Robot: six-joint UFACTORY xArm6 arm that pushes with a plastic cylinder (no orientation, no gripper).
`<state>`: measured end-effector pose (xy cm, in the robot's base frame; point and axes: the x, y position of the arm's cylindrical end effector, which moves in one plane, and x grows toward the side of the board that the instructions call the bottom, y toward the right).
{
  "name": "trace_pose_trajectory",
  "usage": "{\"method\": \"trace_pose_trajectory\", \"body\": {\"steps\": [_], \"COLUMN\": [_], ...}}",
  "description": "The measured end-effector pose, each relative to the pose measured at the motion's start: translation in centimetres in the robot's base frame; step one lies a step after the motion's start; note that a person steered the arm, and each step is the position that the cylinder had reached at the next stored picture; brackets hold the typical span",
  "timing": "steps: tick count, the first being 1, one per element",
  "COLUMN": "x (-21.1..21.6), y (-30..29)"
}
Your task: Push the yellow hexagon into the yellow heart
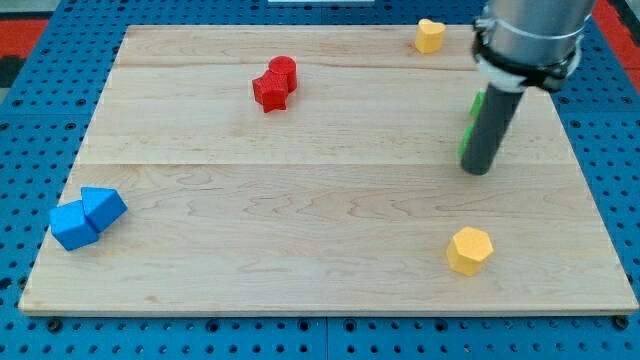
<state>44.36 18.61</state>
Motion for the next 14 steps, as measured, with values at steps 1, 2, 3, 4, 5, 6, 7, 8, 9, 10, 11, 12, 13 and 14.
{"method": "trace_pose_trajectory", "body": {"steps": [1,2,3,4,5,6,7,8,9,10,11,12,13,14], "x": [-1.9,1.8,10.9,14.1,11.6,9.9,12.0,9.8,6.0,3.9,0.9,-0.1,-0.1,-1.8], "y": [1.4,3.7,6.5,0.9,-5.7,-9.5,-10.8,-14.0,-16.6,-16.9,-16.9,-16.6,-14.9,-13.6]}}
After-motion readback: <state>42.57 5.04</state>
